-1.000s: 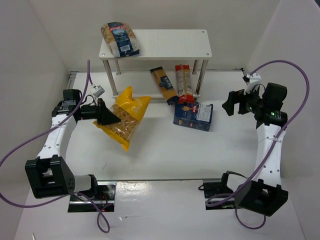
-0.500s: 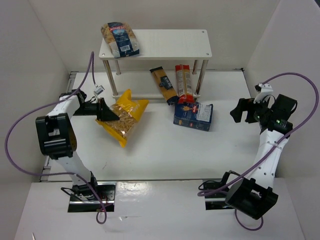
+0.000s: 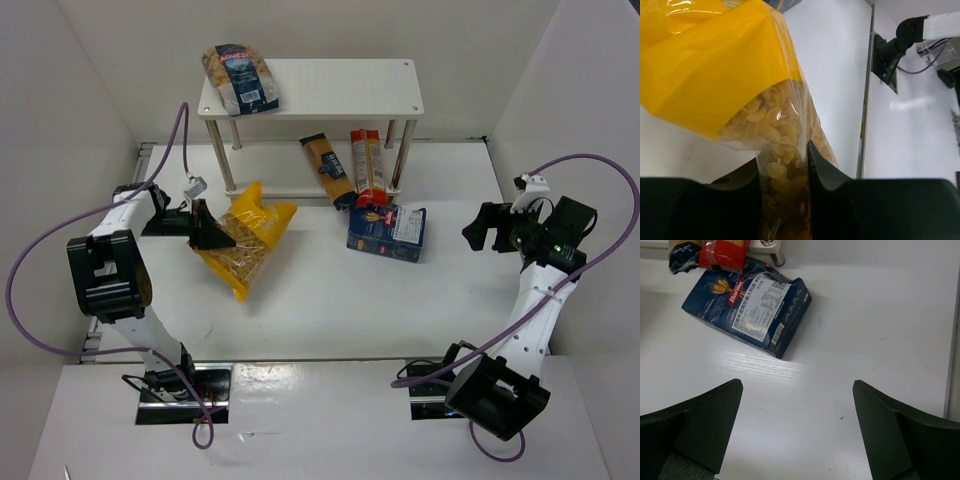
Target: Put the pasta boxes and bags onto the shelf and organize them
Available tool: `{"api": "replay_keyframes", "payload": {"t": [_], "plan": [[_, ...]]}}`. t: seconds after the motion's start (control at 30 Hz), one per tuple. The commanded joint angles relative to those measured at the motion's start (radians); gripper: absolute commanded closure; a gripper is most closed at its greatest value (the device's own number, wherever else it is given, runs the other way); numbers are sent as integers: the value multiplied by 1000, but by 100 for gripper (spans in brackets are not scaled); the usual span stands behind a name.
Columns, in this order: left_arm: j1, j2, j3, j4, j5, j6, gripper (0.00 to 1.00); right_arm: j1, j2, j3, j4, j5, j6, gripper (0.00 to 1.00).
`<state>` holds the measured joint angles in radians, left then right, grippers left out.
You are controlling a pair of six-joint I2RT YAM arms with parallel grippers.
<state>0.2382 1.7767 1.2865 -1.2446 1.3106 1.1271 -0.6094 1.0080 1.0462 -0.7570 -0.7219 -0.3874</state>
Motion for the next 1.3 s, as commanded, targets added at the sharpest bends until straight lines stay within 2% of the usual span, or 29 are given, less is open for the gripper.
{"api": "replay_keyframes", "payload": {"t": [0.0, 0.17, 0.27, 0.43, 0.47, 0.5, 0.53, 0.57, 0.63, 0.8, 0.87, 0.97, 1.27], "plan": [[9, -115, -15, -53, 394, 131, 100, -7, -17, -2, -4, -25, -8, 0], [9, -186, -29, -53, 320, 180, 100, -7, -17, -2, -4, -37, -8, 0], [9, -281, -41, -53, 268, 191, 100, -7, -28, -12, -4, -47, -8, 0], [9, -428, -41, -20, 199, 104, 100, -7, -46, -12, -13, -56, -18, 0], [9, -456, -41, 94, 184, 35, 100, -7, -55, -12, -13, -56, -18, 0], [9, -532, -71, 197, 139, -197, 100, -7, -55, -12, -13, -56, -18, 0], [9, -584, -107, 329, 106, -354, 100, -7, -55, -12, -13, -56, -18, 0], [9, -709, -151, 613, 11, -644, 100, -7, -65, -12, -13, -56, -18, 0], [9, -843, -257, 839, -83, -801, 100, -7, -74, -12, -13, -56, -18, 0], [-14, -826, -260, 803, -198, -822, 100, -7, -106, -21, -4, -56, -18, 0], [-28, -868, -289, 873, -310, -862, 100, -7, -118, -32, -4, -47, -18, 0], [-54, -869, -308, 887, -436, -872, 100, -7, -129, -41, 8, -47, -18, 0], [-158, -869, -357, 929, -780, -800, 100, -7, -158, -51, 18, -47, -8, 0]]}}
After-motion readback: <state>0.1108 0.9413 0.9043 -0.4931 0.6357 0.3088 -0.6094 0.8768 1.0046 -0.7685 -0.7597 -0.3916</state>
